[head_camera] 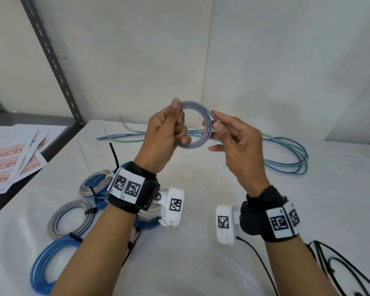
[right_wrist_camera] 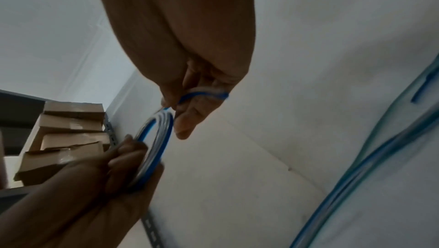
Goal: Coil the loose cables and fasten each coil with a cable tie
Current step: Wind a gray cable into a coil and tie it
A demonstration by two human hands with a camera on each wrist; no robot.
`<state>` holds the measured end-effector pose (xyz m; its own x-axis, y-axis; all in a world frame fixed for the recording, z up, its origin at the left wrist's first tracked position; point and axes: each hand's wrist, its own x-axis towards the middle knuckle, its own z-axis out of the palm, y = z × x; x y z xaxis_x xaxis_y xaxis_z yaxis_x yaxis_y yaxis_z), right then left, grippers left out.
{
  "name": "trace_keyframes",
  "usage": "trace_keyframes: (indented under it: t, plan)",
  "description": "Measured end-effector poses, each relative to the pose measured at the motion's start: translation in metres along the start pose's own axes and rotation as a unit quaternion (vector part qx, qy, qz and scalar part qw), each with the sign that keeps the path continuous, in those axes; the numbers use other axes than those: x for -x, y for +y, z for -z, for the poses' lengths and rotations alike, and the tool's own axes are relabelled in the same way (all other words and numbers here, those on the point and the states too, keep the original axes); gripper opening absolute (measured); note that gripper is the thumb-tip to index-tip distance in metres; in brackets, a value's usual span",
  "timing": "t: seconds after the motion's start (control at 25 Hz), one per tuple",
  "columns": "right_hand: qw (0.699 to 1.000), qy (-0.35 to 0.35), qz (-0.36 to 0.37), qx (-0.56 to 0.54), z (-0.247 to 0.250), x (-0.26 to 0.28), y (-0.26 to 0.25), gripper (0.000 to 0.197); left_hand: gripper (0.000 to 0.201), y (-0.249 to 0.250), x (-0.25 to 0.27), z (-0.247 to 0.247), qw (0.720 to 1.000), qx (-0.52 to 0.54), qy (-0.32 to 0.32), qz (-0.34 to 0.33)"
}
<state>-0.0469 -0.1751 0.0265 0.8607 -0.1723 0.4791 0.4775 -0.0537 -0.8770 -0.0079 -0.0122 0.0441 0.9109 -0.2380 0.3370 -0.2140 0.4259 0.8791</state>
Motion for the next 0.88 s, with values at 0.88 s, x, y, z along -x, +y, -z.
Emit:
trace_keyframes:
  t: [0.88]
  plan:
    - [0.998, 0.030, 0.012, -0.058, -0.003, 0.003, -0.003, 0.001, 0.037, 0.000, 0.002, 0.006, 0.995, -0.094, -0.034, -0.012]
